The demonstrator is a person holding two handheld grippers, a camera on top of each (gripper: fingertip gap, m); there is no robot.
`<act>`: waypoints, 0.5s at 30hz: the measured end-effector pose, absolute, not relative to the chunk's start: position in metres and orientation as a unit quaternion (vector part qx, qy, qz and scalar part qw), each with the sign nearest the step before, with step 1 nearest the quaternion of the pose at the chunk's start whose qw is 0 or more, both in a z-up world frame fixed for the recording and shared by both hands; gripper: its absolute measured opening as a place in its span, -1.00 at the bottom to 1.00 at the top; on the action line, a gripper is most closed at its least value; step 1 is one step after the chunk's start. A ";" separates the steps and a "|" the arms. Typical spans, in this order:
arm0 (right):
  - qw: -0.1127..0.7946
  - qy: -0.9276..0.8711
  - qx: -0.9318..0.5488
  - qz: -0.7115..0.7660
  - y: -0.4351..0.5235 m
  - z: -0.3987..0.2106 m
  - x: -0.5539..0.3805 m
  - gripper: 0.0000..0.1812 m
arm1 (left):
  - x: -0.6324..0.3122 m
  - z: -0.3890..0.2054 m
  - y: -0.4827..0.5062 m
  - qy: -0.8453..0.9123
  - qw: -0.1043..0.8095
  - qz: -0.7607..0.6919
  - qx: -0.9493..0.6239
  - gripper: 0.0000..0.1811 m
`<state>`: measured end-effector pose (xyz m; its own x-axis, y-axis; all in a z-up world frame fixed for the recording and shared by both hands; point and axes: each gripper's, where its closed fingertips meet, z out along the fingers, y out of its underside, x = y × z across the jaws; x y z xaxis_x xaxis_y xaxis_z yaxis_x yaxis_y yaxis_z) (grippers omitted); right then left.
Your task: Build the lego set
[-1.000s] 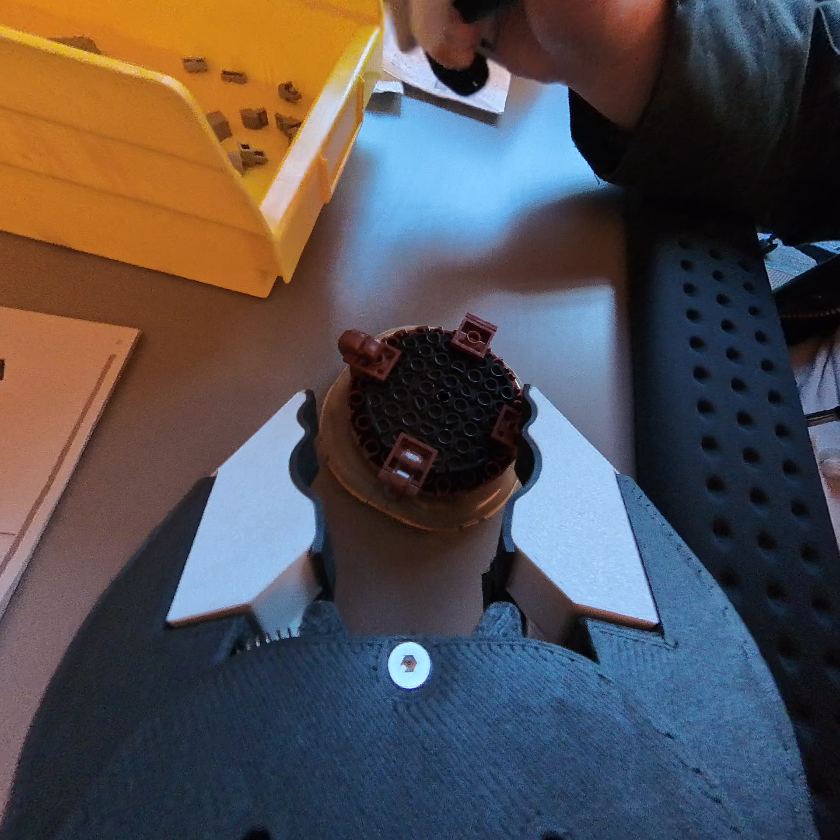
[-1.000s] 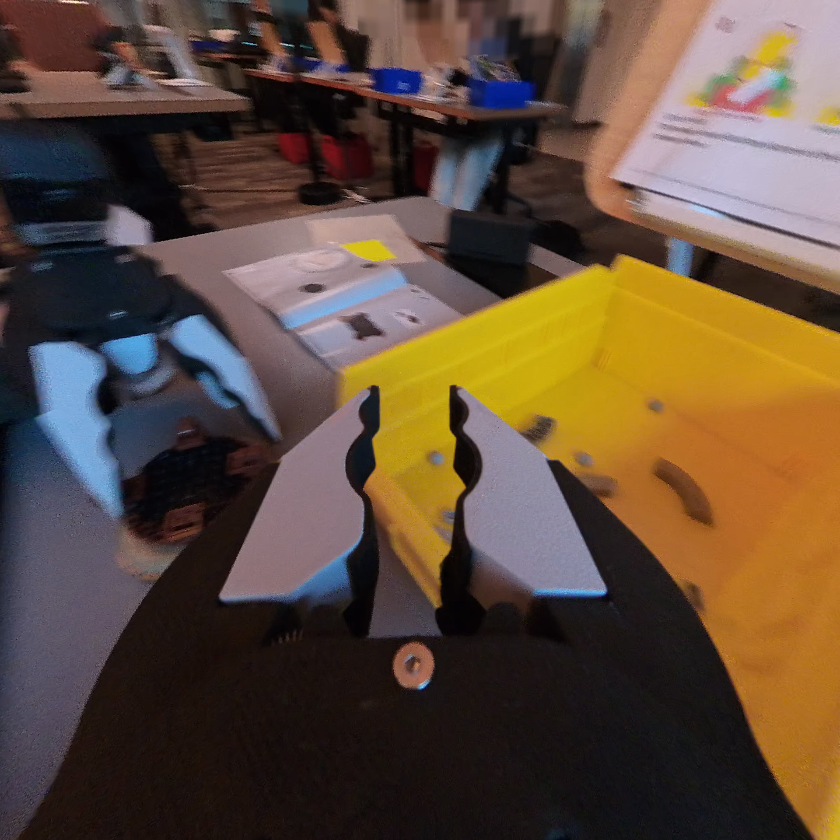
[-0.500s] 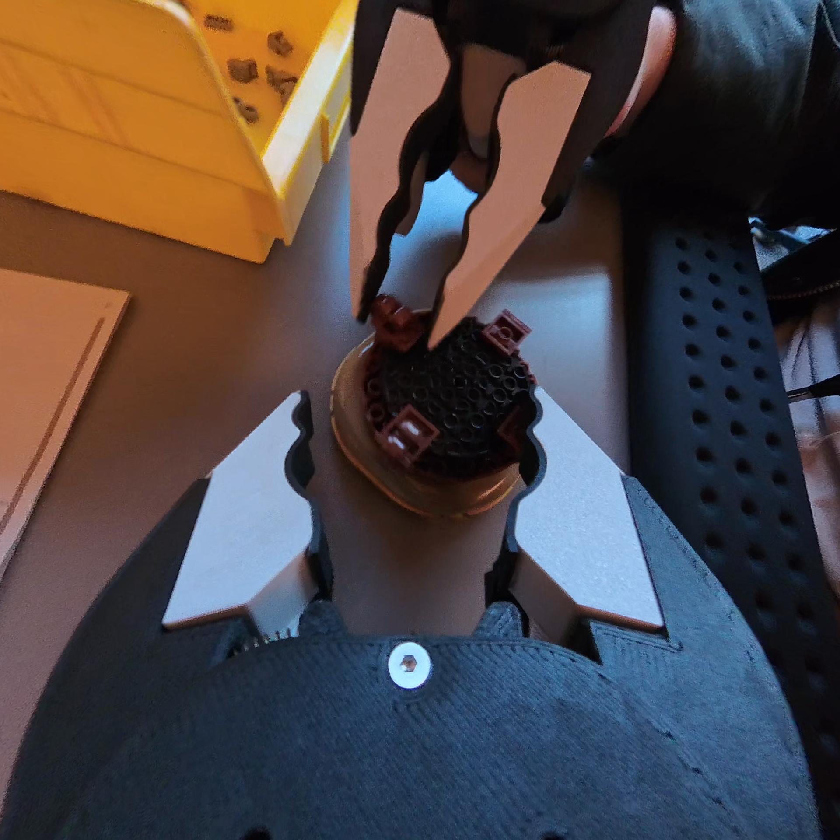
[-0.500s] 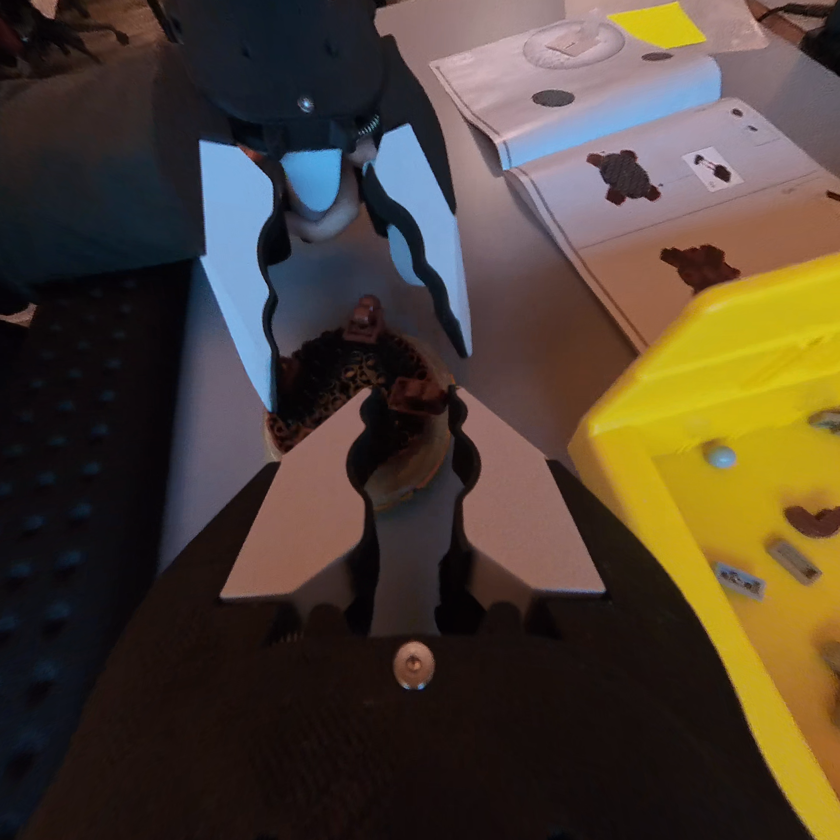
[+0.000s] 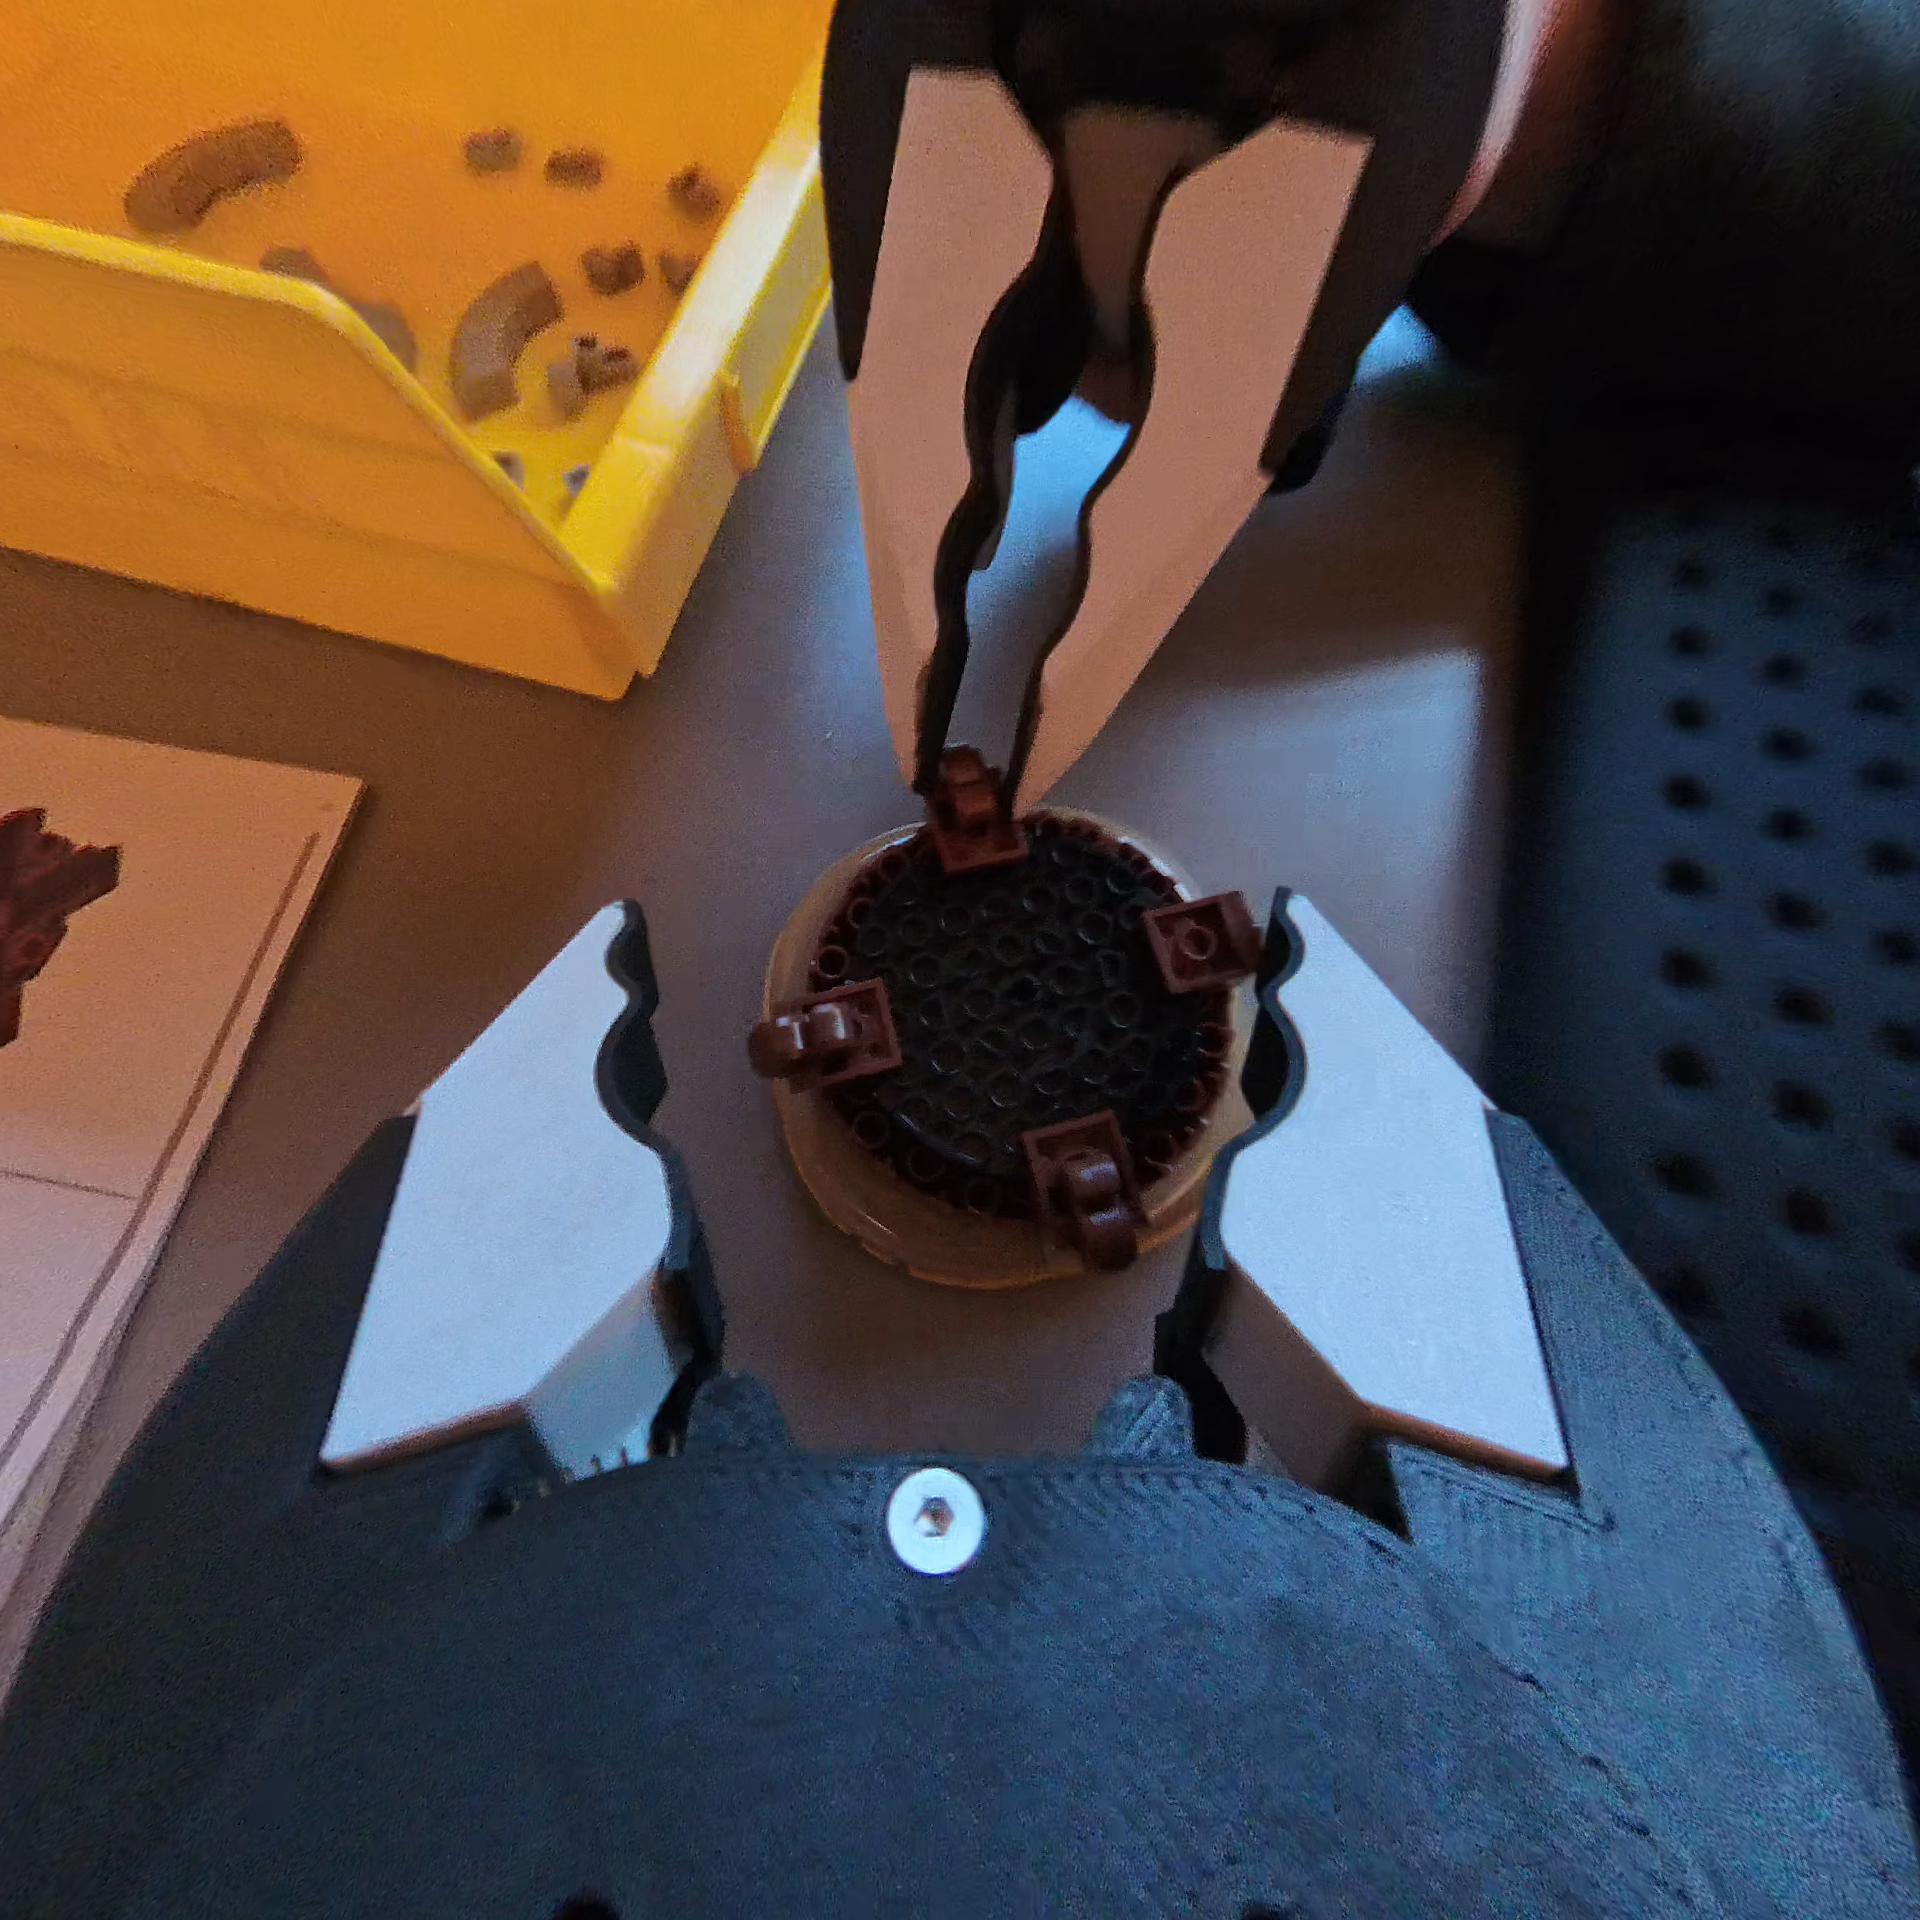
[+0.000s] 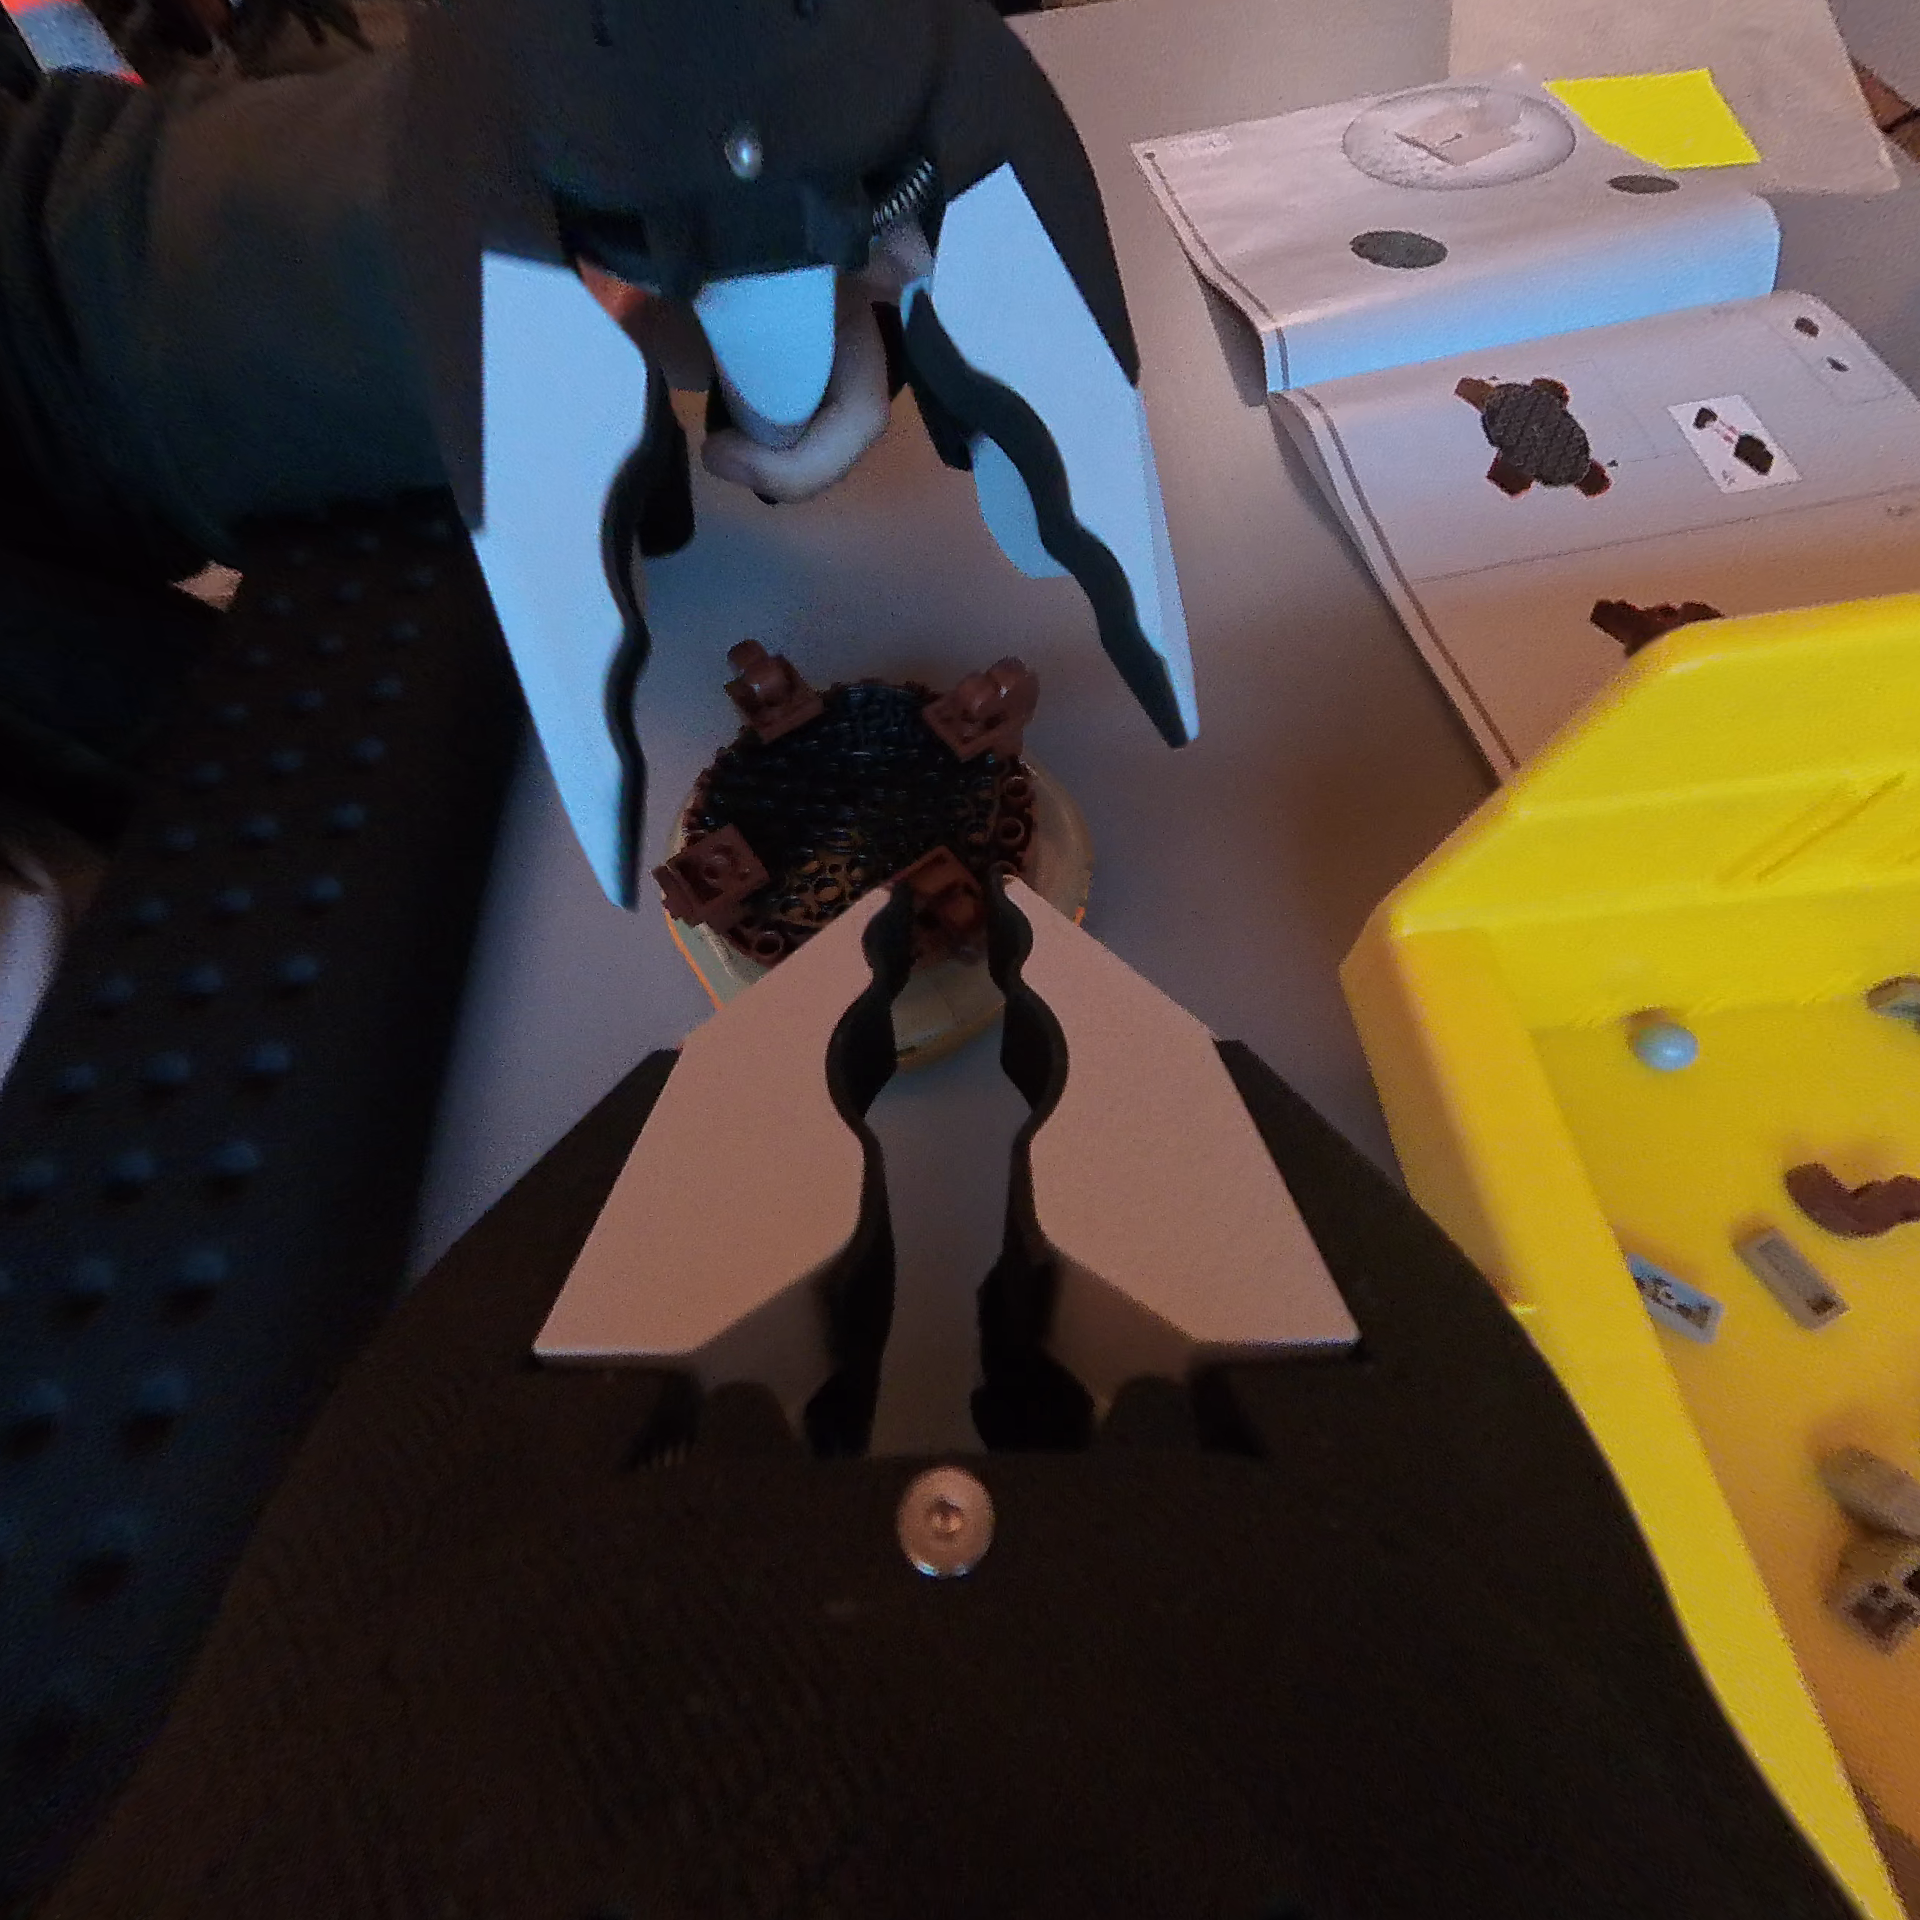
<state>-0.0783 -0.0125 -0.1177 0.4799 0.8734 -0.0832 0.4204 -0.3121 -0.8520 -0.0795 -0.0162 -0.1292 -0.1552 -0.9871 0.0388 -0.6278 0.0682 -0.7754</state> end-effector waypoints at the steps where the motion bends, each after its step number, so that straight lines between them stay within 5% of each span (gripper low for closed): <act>1: 0.406 -0.429 -0.757 0.281 -0.012 -0.118 -0.079 -0.87 | -0.077 -0.133 -0.017 0.683 0.270 -0.327 -0.595 0.26; 4: 0.402 -0.427 -0.755 0.293 -0.013 -0.118 -0.079 -0.87 | -0.075 -0.132 -0.028 0.686 0.255 -0.349 -0.585 0.02; 15: 0.396 -0.448 -0.750 0.282 -0.018 -0.118 -0.083 -0.90 | -0.087 -0.134 -0.032 0.706 0.217 -0.378 -0.558 0.02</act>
<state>-0.0826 -0.0179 -0.1185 0.4389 0.8959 -0.0687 0.4488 -0.2848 -0.8470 -0.0871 -0.0322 -0.1338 -0.2835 -0.9521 0.1148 -0.6238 0.0922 -0.7761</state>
